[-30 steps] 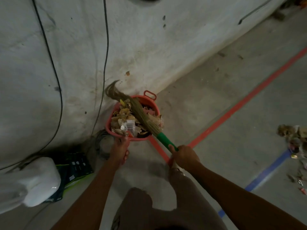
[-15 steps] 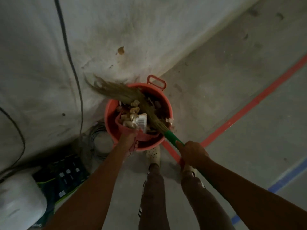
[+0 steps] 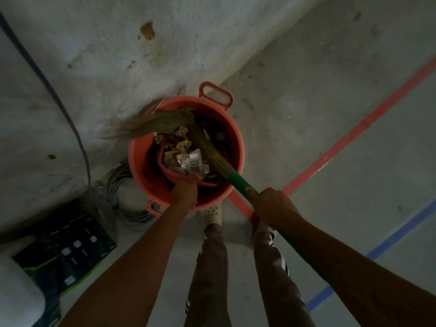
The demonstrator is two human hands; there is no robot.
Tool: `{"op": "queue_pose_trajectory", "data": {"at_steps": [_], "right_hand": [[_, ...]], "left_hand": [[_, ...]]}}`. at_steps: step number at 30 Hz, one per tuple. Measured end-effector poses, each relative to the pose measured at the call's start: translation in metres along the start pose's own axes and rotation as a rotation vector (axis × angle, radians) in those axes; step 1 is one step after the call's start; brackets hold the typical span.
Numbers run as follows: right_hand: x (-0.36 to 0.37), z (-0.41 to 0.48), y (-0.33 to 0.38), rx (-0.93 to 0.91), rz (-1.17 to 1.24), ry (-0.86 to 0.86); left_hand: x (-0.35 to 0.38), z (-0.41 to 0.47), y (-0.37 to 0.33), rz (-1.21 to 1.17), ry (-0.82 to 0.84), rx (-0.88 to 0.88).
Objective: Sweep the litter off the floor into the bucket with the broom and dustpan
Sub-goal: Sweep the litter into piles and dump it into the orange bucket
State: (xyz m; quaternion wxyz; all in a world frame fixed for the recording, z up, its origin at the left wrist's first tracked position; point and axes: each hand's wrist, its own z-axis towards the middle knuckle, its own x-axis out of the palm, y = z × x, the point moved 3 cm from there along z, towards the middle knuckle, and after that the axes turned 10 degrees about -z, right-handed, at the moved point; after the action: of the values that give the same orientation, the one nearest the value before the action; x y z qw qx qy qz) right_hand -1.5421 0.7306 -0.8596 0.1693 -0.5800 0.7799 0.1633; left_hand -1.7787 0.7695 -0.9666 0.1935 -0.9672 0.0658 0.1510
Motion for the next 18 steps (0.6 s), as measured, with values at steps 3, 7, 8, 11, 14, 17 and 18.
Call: {"op": "queue_pose_trajectory", "data": {"at_steps": [3, 7, 8, 11, 14, 17, 18], "right_hand": [[-0.009, -0.022, -0.011, 0.102, 0.138, 0.012], [-0.027, -0.071, -0.026, 0.205, 0.210, -0.041], [-0.034, -0.085, -0.029, 0.210, 0.208, -0.053], [-0.055, -0.126, -0.036, 0.197, 0.244, -0.101], [-0.071, -0.169, -0.034, 0.190, 0.248, -0.155], [-0.080, -0.212, -0.021, 0.195, 0.163, -0.243], [-0.081, -0.225, -0.016, 0.204, 0.123, -0.271]], "left_hand": [[-0.017, -0.024, -0.015, 0.000, 0.001, 0.054], [-0.047, -0.068, -0.038, 0.032, 0.027, 0.055], [-0.053, -0.079, -0.044, 0.054, 0.032, 0.064], [-0.072, -0.118, -0.064, 0.082, 0.048, 0.030], [-0.095, -0.155, -0.078, 0.152, 0.083, 0.035], [-0.113, -0.190, -0.089, 0.193, 0.090, 0.054], [-0.119, -0.199, -0.093, 0.206, 0.074, 0.068]]}}
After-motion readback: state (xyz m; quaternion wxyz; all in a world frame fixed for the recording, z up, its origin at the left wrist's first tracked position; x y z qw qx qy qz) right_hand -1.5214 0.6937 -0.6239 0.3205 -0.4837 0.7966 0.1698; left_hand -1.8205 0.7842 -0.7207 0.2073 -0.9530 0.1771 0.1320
